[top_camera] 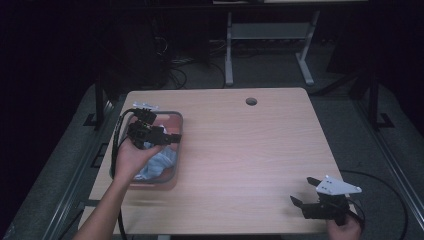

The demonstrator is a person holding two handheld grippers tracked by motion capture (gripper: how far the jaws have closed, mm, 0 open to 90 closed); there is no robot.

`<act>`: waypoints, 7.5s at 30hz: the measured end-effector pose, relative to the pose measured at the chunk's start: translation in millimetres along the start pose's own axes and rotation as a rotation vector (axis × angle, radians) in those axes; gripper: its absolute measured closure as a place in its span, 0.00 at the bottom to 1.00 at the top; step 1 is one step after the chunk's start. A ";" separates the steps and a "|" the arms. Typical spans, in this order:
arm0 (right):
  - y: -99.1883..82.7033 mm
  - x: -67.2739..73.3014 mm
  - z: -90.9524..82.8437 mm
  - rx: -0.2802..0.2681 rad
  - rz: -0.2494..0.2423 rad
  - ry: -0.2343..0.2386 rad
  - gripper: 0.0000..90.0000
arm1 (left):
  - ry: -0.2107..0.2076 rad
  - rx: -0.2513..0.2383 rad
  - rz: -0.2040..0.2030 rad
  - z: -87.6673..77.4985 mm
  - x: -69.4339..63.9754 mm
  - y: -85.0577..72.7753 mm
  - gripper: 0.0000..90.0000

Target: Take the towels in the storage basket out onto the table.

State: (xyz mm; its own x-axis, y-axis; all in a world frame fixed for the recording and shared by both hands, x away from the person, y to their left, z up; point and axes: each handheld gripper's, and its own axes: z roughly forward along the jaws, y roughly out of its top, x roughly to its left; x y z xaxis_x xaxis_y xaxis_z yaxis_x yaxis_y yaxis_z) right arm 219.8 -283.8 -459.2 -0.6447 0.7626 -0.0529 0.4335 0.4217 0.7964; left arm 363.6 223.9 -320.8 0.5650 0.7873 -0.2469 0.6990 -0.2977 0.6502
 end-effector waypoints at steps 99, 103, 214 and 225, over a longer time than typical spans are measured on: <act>3.9 0.5 -5.6 -0.034 -0.016 -0.003 0.15 | 0.080 -0.032 -0.173 -51.0 49.0 -24.5 0.79; 3.5 0.6 -5.8 -0.031 -0.015 -0.005 0.15 | 0.070 -0.052 -0.157 -56.1 44.4 -17.6 0.79; -1.2 -7.2 -7.8 -0.077 0.058 -0.004 0.15 | -0.206 0.097 0.081 115.9 -112.1 77.1 0.78; -6.9 -16.8 -9.0 -0.087 0.099 -0.019 0.15 | -0.186 0.105 0.092 145.7 -118.2 71.6 0.78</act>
State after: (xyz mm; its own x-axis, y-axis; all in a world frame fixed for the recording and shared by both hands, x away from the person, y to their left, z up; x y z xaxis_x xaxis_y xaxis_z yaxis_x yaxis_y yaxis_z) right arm 221.9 -303.9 -458.4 -0.5887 0.8081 0.0179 0.4378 0.3002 0.8475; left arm 410.8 30.9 -349.8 0.6930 0.6438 -0.3246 0.6770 -0.4263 0.5999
